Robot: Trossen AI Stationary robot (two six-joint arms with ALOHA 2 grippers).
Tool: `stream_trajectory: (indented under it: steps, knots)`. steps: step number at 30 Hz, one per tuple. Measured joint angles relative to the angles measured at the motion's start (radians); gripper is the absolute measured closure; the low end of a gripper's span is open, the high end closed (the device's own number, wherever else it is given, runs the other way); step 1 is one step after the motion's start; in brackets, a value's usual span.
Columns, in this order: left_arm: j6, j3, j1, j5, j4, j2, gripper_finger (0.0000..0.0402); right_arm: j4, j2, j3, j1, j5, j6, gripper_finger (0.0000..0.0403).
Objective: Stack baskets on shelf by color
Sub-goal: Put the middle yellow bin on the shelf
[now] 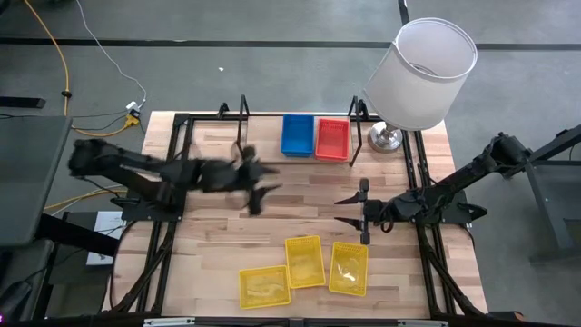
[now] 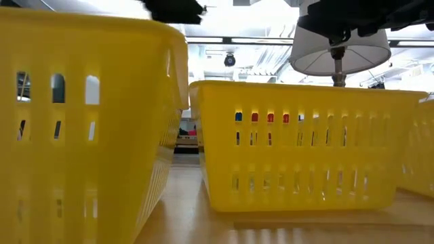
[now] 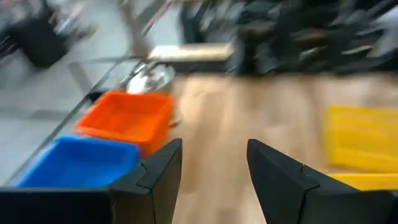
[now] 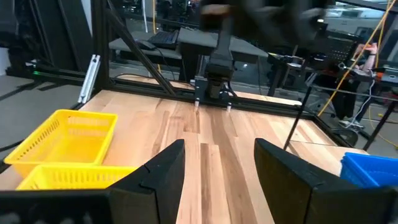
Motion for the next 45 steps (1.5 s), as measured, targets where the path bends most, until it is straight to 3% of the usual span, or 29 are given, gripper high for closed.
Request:
stream_trajectory:
  steps: [6, 9, 12, 18, 25, 31, 33, 45]
  knots:
    - [0.004, -0.553, -0.186, -0.007, 0.693, -0.204, 0.0229, 0.027, 0.0, -0.001, -0.057, -0.059, 0.035, 0.0222]
    - [0.083, -0.741, -0.236, -0.062, 1.008, -0.221, 0.0229, 0.03, 0.0, -0.001, -0.094, -0.072, 0.089, 0.0222]
    - [0.055, -0.853, -0.247, -0.152, 1.186, -0.251, 0.0229, 0.028, 0.001, -0.001, -0.134, -0.07, 0.146, 0.0222]
    - [0.021, -0.92, -0.243, -0.181, 1.146, -0.267, 0.0229, 0.017, 0.008, -0.001, -0.2, -0.047, 0.116, 0.0222]
    - [0.04, -0.888, -0.187, -0.108, 1.179, -0.264, 0.0229, 0.015, 0.014, -0.001, -0.269, -0.067, 0.086, 0.0222]
    - [-0.097, -0.809, -0.047, 0.165, 1.015, -0.246, 0.0229, 0.01, 0.014, -0.001, -0.325, -0.083, 0.1, 0.0222]
    - [-0.137, -0.781, -0.011, 0.204, 0.941, -0.227, 0.0229, 0.011, 0.018, -0.001, -0.34, -0.083, 0.117, 0.0222]
    - [-0.072, -0.732, 0.023, 0.21, 0.996, -0.179, 0.0229, 0.101, 0.027, -0.001, -0.356, -0.111, 0.106, 0.0222]
